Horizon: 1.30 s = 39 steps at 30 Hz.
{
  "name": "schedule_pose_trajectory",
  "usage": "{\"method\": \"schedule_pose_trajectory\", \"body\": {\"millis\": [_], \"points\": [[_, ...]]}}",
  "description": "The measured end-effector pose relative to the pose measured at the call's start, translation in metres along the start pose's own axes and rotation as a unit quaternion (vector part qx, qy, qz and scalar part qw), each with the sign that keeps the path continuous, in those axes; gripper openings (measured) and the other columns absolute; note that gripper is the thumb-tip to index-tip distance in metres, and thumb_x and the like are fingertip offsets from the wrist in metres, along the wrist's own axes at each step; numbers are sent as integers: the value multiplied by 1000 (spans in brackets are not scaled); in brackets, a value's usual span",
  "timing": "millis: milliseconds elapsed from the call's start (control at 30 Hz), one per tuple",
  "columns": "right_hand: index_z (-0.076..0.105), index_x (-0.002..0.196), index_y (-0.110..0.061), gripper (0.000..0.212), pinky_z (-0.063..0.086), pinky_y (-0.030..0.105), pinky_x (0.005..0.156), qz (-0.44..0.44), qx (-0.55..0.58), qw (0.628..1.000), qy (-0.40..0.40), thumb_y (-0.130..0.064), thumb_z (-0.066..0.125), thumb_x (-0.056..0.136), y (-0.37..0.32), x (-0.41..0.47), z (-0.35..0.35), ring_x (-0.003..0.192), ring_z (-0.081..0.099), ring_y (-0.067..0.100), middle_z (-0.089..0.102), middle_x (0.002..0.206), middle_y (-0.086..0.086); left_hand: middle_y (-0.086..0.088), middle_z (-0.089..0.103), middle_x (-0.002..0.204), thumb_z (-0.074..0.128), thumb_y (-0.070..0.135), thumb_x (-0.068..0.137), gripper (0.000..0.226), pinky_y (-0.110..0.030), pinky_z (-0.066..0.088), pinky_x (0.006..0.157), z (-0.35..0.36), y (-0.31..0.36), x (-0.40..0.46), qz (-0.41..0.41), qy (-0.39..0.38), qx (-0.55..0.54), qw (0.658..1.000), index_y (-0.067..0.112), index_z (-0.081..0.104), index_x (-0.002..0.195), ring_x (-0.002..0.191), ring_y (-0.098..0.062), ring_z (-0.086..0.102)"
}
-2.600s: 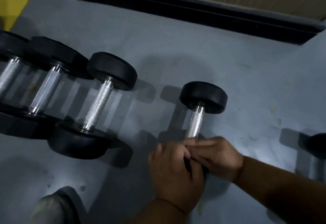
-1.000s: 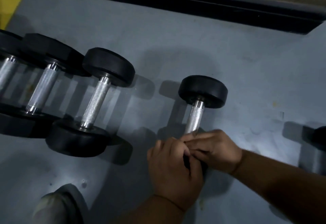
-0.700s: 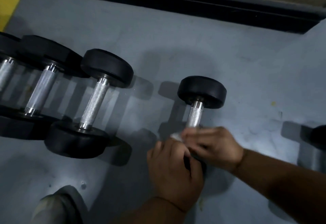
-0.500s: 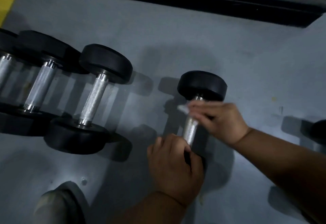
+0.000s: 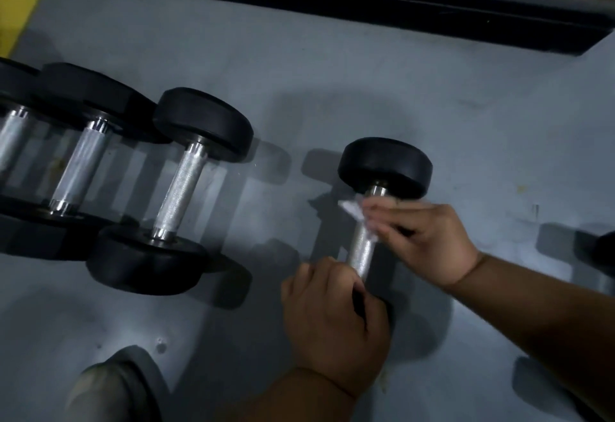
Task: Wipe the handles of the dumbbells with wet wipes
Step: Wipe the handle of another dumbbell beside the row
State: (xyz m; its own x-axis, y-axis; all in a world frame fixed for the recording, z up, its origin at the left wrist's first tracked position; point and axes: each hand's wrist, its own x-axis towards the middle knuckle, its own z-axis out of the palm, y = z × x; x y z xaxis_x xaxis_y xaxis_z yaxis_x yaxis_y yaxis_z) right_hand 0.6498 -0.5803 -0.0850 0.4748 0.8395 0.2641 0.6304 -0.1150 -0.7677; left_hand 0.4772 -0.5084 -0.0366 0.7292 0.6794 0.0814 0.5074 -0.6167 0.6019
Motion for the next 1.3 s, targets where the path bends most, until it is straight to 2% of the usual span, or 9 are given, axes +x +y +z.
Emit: {"method": "schedule_pose_trajectory", "body": {"millis": [133, 333, 533, 667, 767, 867, 967, 1167, 1300], "points": [[79, 104, -11, 14, 58, 25, 89, -70, 65, 985, -141, -13, 74, 92, -14, -21, 12, 106, 69, 2, 74, 117, -4, 0, 53, 75, 55, 28, 75, 14, -41, 35, 66, 1, -4, 1, 6, 5, 0, 1000, 17, 50, 68, 72, -30, 49], [77, 109, -10, 20, 56, 29, 97, 21, 2, 999, 24, -16, 74, 91, 8, 11, -7, 108, 69, 2, 72, 118, -2, 0, 51, 73, 58, 25, 72, 14, -41, 34, 64, 2, 2, -1, 9, 9, 7, 1000, 17, 49, 66, 70, -29, 47], [79, 108, -10, 18, 57, 25, 91, -35, 69, 988, -132, -17, 68, 94, -16, -29, 9, 109, 69, 3, 73, 119, -2, -1, 56, 77, 60, 29, 75, 15, -42, 35, 68, 4, 0, -3, 14, 6, 4, 1000, 19, 51, 67, 73, -30, 50], [79, 106, -12, 16, 57, 28, 94, -5, 4, 1000, -20, -17, 73, 92, 6, 4, -9, 109, 68, 0, 72, 117, -4, 3, 54, 79, 62, 28, 76, 13, -40, 36, 67, 1, 4, -3, 18, -41, -6, 999, 21, 52, 71, 74, -28, 50], [78, 105, -7, 18, 57, 32, 95, 39, 19, 998, 36, -6, 77, 87, 6, 3, -7, 106, 70, 5, 73, 114, 0, -2, 55, 84, 66, 25, 83, 15, -43, 40, 67, -6, -9, 1, 119, -105, -86, 984, 14, 57, 78, 77, -28, 51], [80, 100, -9, 12, 58, 29, 89, 1, 38, 998, -53, -8, 76, 89, -10, -21, 2, 104, 70, 4, 74, 113, -3, -9, 56, 87, 60, 24, 92, 22, -45, 43, 70, -10, -27, 11, 207, -151, -130, 958, 7, 59, 80, 79, -31, 52], [79, 104, -12, 14, 58, 26, 88, -47, 49, 989, -135, -14, 74, 92, -12, -23, 1, 104, 70, 4, 74, 115, -3, -14, 57, 85, 57, 24, 91, 25, -45, 42, 69, -5, -29, 12, 232, -122, -101, 960, 4, 60, 75, 75, -34, 51], [76, 110, -12, 19, 56, 30, 96, 40, 9, 999, 24, -14, 73, 92, 9, -10, -16, 109, 69, 5, 71, 120, -3, -12, 59, 82, 62, 27, 91, 27, -46, 39, 60, 7, -15, -3, 246, -96, -67, 962, 7, 62, 73, 66, -31, 45], [77, 110, -14, 19, 58, 28, 91, -44, 45, 990, -123, -14, 74, 91, -8, -38, -8, 109, 69, 7, 71, 122, -1, -12, 60, 81, 65, 26, 88, 23, -46, 40, 59, 10, -10, -3, 251, -84, -54, 963, 9, 65, 72, 67, -32, 47]]}}
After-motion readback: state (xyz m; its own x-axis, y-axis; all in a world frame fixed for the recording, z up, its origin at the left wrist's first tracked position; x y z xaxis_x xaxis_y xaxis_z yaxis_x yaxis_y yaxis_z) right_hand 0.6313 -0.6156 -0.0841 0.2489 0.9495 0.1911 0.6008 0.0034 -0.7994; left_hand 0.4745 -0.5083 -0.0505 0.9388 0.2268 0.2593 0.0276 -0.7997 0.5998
